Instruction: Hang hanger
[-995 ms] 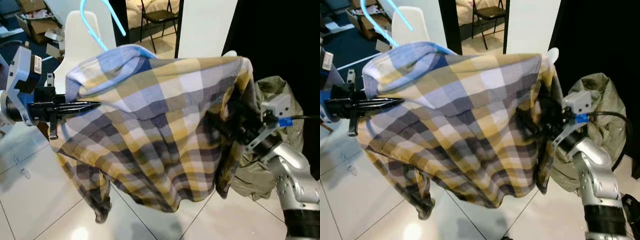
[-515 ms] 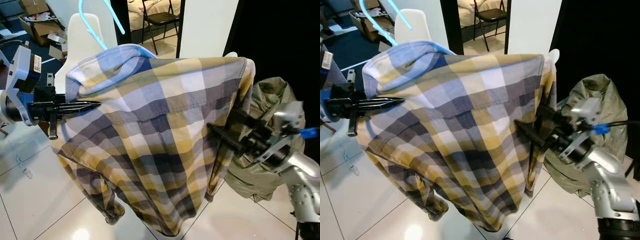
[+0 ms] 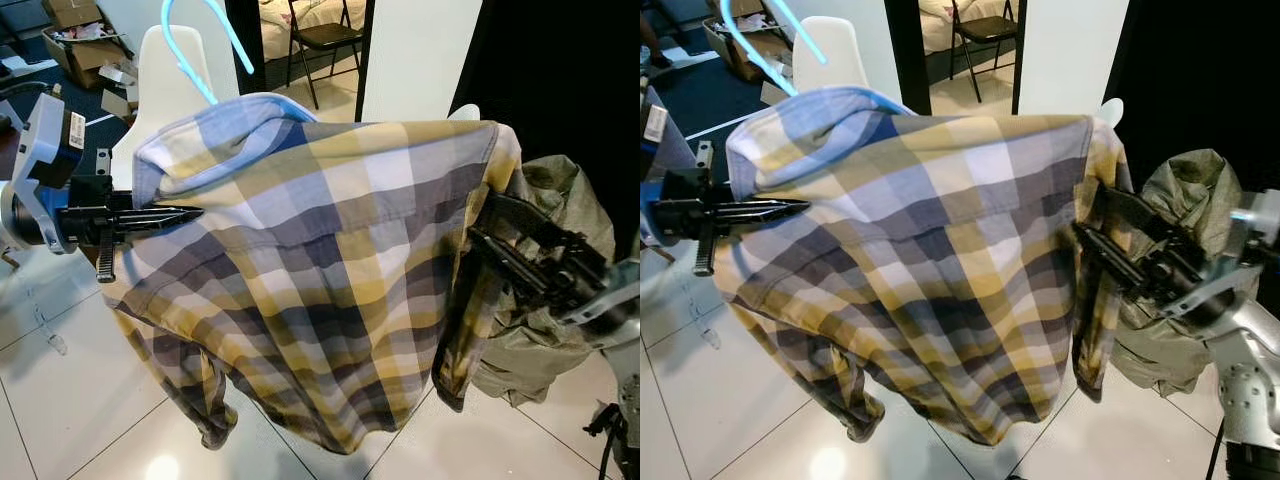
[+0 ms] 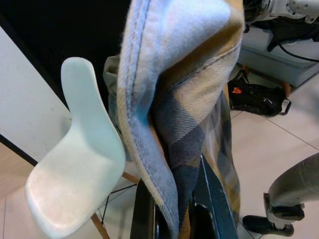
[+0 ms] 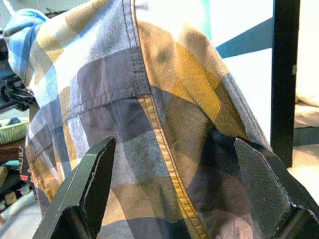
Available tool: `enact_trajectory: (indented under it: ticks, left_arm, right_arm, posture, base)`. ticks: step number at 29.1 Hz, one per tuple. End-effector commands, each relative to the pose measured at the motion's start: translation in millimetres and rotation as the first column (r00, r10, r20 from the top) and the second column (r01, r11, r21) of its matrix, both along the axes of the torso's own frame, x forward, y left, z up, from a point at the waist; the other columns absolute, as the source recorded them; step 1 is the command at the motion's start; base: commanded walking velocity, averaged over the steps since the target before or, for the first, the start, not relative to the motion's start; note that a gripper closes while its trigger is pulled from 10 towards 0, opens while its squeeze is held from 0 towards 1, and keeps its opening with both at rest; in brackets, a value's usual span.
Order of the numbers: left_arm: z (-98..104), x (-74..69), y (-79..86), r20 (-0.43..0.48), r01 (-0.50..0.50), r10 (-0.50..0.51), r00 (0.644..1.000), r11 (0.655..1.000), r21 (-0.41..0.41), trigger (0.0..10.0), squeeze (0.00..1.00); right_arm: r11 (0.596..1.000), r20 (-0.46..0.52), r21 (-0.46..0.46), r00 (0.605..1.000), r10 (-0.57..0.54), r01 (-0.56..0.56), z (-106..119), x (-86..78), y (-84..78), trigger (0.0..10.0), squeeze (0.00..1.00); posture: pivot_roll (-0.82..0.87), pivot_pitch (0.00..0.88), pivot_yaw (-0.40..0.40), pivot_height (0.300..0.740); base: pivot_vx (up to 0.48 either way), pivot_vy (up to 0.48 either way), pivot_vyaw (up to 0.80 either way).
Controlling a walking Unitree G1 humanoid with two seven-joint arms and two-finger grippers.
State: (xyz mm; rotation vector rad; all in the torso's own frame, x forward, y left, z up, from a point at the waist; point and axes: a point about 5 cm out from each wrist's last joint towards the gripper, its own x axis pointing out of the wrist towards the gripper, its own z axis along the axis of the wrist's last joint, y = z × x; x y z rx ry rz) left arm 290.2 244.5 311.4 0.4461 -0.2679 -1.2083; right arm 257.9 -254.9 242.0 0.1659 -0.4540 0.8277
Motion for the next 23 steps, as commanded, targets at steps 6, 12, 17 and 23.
enact_trajectory:
  ticks: [6,12,17,23]
  left_arm:
    - [7,-5.6,6.2,0.028,0.002,-0.001,1.000,1.000,-0.016,10.0,0.00]
    - [8,-5.7,6.7,0.028,0.002,-0.002,1.000,1.000,-0.016,10.0,0.00]
    - [7,-5.9,6.2,0.026,0.008,-0.008,1.000,1.000,-0.017,10.0,0.00]
    - [7,-6.1,4.8,0.023,0.016,-0.016,1.000,1.000,-0.017,10.0,0.00]
  right_arm:
    - [0.981,0.009,0.188,0.999,-0.045,0.043,-3,-5.8,-25.9,10.0,0.00]
    - [0.972,-0.023,0.211,0.995,-0.098,0.100,-8,-2.9,-35.9,10.0,0.00]
    - [0.973,-0.067,0.161,0.986,-0.155,0.164,-15,4.8,-35.7,10.0,0.00]
    - [0.985,-0.091,0.100,0.987,-0.133,0.142,-21,9.7,-23.5,10.0,0.00]
  posture:
    - [-0.03,0.118,0.053,0.740]
    - [-0.03,0.118,0.053,0.740]
    - [-0.03,0.113,0.053,0.740]
    - [-0.03,0.113,0.053,0.740]
  base:
    - [0.000,0.000,0.00]
    - [0.000,0.000,0.00]
    - [0.000,0.000,0.00]
    - [0.000,0.000,0.00]
